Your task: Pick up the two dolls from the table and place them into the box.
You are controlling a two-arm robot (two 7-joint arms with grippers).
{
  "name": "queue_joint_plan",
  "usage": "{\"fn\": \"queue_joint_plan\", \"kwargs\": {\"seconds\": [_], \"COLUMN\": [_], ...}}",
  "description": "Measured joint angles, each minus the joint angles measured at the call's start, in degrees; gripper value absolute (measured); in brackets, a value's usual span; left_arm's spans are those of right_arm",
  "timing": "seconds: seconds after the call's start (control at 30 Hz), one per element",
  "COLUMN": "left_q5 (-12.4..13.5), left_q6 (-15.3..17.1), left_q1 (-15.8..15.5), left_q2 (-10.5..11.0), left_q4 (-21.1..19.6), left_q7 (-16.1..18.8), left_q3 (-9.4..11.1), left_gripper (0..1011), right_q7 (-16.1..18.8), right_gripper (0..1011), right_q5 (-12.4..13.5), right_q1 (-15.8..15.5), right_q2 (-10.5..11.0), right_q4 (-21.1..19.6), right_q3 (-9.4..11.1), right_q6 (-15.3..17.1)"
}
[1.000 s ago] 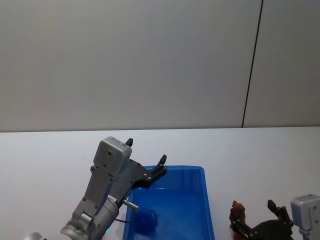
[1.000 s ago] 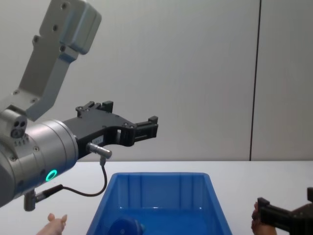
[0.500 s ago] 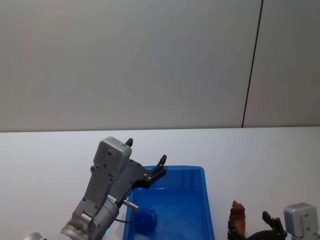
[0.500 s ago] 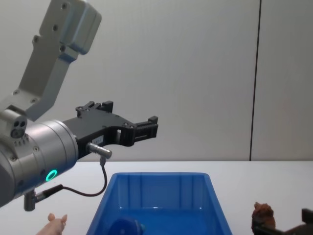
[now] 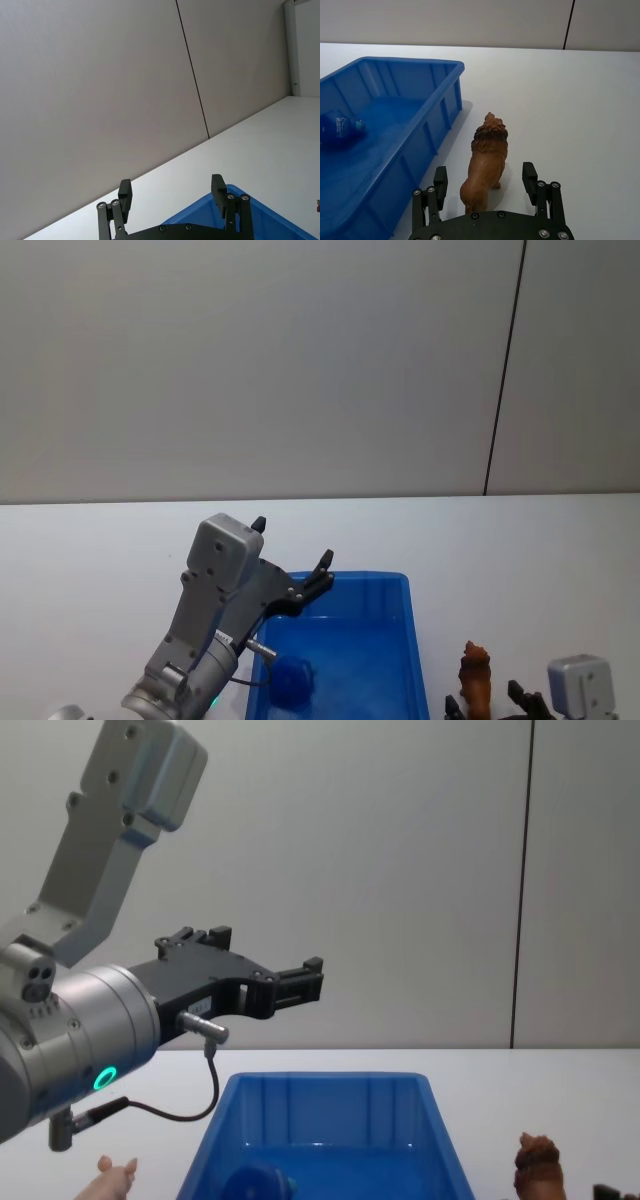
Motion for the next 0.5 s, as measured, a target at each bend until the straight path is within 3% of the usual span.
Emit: {"fn": "queue_joint_plan", "kwargs": {"seconds": [0.5], "left_q5": [0.0], "left_q6": [0.0], "left_q1": [0.0], "left_q2": [0.0], "left_q4": [0.0], "left_q7": [0.0], "left_q3": [0.0], "left_gripper": [1001], "right_q7": [0.4], "right_gripper": [543], "right_q5": [-0.21], "right_q1": [0.34], "right_q2": [-0.87], "right_q4": [0.64], "right_q3": [-0.15], "right_q6": [1.79]}}
